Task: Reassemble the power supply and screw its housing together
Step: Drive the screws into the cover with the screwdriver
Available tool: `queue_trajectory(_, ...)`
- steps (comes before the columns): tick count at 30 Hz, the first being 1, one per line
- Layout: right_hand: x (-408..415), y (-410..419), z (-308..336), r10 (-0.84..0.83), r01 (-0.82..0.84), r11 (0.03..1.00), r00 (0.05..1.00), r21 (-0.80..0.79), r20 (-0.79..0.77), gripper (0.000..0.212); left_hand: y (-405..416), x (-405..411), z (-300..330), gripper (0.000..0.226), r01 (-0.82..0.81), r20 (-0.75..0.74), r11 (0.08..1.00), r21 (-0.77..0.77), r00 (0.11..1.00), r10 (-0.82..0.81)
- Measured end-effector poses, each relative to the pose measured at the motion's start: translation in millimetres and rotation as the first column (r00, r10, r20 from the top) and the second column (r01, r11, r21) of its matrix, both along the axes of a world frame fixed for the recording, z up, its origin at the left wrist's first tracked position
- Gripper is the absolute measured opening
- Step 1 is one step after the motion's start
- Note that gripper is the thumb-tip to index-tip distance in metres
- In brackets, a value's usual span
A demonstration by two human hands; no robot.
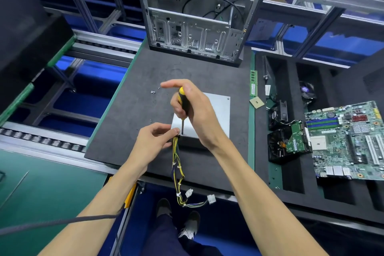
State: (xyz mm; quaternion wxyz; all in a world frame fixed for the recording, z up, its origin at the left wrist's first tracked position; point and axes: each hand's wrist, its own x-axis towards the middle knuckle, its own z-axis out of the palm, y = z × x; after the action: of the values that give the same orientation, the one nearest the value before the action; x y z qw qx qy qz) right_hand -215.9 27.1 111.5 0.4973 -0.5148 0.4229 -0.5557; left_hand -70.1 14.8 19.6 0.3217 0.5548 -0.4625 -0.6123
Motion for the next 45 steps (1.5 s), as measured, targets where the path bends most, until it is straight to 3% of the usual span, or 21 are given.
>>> queue_trajectory(3, -5, 3, 0, 0.066, -0.068, 0.996, 0.997, 0.049, 0.043, 0.042, 0, 0, 0, 0.023, 0.006, 0.003, 1.000, -0.010, 1.000, -0.006)
queue_trajectory(14, -3, 16, 6, -0.027, 0.034, 0.998, 0.993, -0.056, 0.112, 0.006, 1, 0, -1, 0.024, 0.009, 0.005, 1.000, -0.008, 1.000, -0.009)
queue_trajectory(18, -8, 15, 2, -0.117, 0.121, 0.992, 0.986, -0.028, 0.118, 0.024, 2, 0, -3, 0.024, -0.001, 0.003, 1.000, -0.012, 1.000, 0.001)
queue_trajectory(21, -7, 16, -1, -0.088, 0.087, 0.996, 0.991, 0.006, 0.103, 0.008, 2, -1, -4, 0.023, -0.018, -0.004, 1.000, -0.006, 1.000, 0.018)
queue_trajectory(23, -6, 16, -3, -0.037, 0.036, 0.999, 0.996, 0.012, 0.082, 0.028, 2, -2, -4, 0.022, -0.023, 0.003, 1.000, -0.012, 1.000, 0.023)
queue_trajectory(25, -6, 16, -2, -0.020, 0.018, 1.000, 0.997, 0.023, 0.072, 0.035, 2, -2, -3, 0.022, -0.021, 0.011, 1.000, -0.017, 1.000, 0.021)
queue_trajectory(29, -7, 20, 1, -0.039, 0.040, 0.999, 0.999, -0.017, 0.023, 0.025, 3, -2, -2, 0.023, -0.022, 0.008, 0.999, -0.023, 1.000, 0.022)
queue_trajectory(33, -9, 21, 4, -0.036, 0.040, 0.998, 0.997, -0.055, 0.069, 0.008, 4, -2, -1, 0.024, -0.020, 0.011, 0.999, -0.033, 1.000, 0.020)
queue_trajectory(36, -7, 21, 1, -0.102, 0.105, 0.994, 0.993, -0.039, 0.063, 0.024, 4, -2, -1, 0.025, -0.020, 0.009, 0.999, -0.030, 1.000, 0.020)
queue_trajectory(39, -5, 21, 1, -0.117, 0.117, 0.993, 0.991, 0.001, 0.071, 0.007, 4, -3, -2, 0.023, -0.037, 0.004, 0.999, -0.024, 0.999, 0.037)
queue_trajectory(42, -6, 19, 0, -0.068, 0.066, 0.997, 0.996, 0.032, 0.060, 0.036, 4, -3, -2, 0.020, -0.038, 0.007, 0.999, -0.034, 0.999, 0.039)
queue_trajectory(45, -6, 21, 0, -0.068, 0.067, 0.998, 0.997, 0.018, 0.030, 0.030, 5, -2, -2, 0.021, -0.030, 0.003, 0.999, -0.038, 1.000, 0.031)
